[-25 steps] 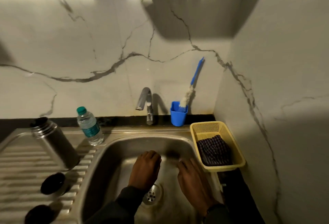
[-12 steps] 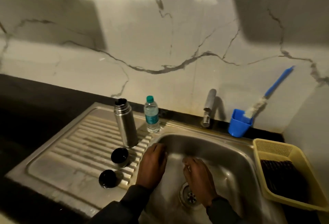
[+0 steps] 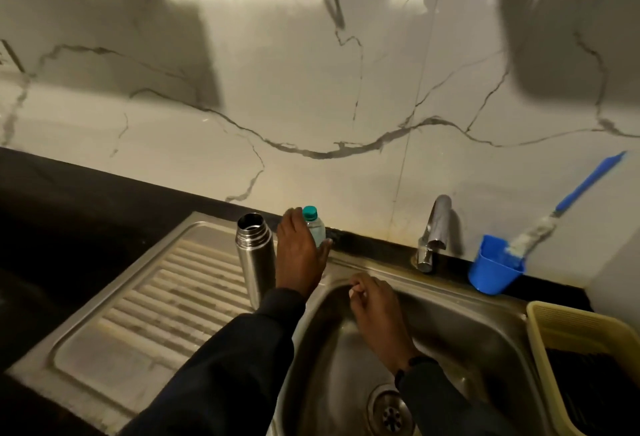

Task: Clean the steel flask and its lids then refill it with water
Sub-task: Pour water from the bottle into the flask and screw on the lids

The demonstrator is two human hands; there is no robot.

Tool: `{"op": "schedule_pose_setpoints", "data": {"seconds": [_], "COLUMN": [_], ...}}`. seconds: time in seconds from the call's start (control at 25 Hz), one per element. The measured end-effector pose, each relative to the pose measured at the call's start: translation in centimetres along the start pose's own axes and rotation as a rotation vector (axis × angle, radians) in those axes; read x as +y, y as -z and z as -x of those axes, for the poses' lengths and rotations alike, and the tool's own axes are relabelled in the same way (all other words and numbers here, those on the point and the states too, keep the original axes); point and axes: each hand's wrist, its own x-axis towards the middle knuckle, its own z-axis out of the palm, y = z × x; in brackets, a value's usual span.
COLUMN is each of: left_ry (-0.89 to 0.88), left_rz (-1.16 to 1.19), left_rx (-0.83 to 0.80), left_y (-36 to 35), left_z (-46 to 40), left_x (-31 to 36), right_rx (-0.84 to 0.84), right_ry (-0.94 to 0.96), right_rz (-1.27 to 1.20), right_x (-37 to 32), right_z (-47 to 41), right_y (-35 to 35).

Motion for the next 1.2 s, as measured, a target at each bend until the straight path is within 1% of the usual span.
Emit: {"op": "schedule_pose_setpoints", "data": {"seconds": [0.12,0.32,0.4,0.56,0.76,0.84,0.92,0.96,1.08,1.12,1.2], "left_ry": [0.117,0.356,0.392,0.321,0.225,0.173,0.106,0.079,0.030,0.014,-0.026], "left_rz": [0.031,0.195,0.247,0.283,0.393,0.445,0.486,0.511,0.590,0.599,0.649], "left_rx": [-0.108,-0.068,-0.054,0.000,-0.030,-0.076,-0.134,-0.157,-0.226,-0.263,-0.361], "left_y": [-2.0,-4.9,-5.2,-4.9,-4.0,-2.8,-1.2,-0.2,2.4,3.4,5.4], "left_z": [-2.1,-3.5,-4.0,-3.5,-0.4,1.2,2.7,3.5,5.2,5.5,5.5], "left_x": [-0.2,-1.6,-2.3,-2.2,0.4,2.4,4.7,5.9,9.1,9.8,10.7], "right_rx": [-0.001,0.008,0.007,0.004,-0.049,-0.084,-0.098,-0.094,-0.032,-0.008,0.019], "right_ry": [-0.024,-0.093,-0.122,-0.153,-0.235,-0.252,-0.220,-0.213,-0.208,-0.207,-0.193], "right_rz": [-0.009,0.008,0.012,-0.014,-0.146,-0.191,-0.237,-0.307,-0.576,-0.610,-0.592], "right_x": [0.9,3.7,4.5,5.0,3.8,3.0,1.8,1.3,-0.4,-0.9,-1.8], "right_z": [-0.2,-0.3,-0.1,0.0,-0.3,-0.7,-0.9,-0.7,0.7,1.3,2.4], "right_y": [0.4,0.8,0.9,0.9,1.2,1.6,2.2,2.6,4.4,5.1,6.7]}}
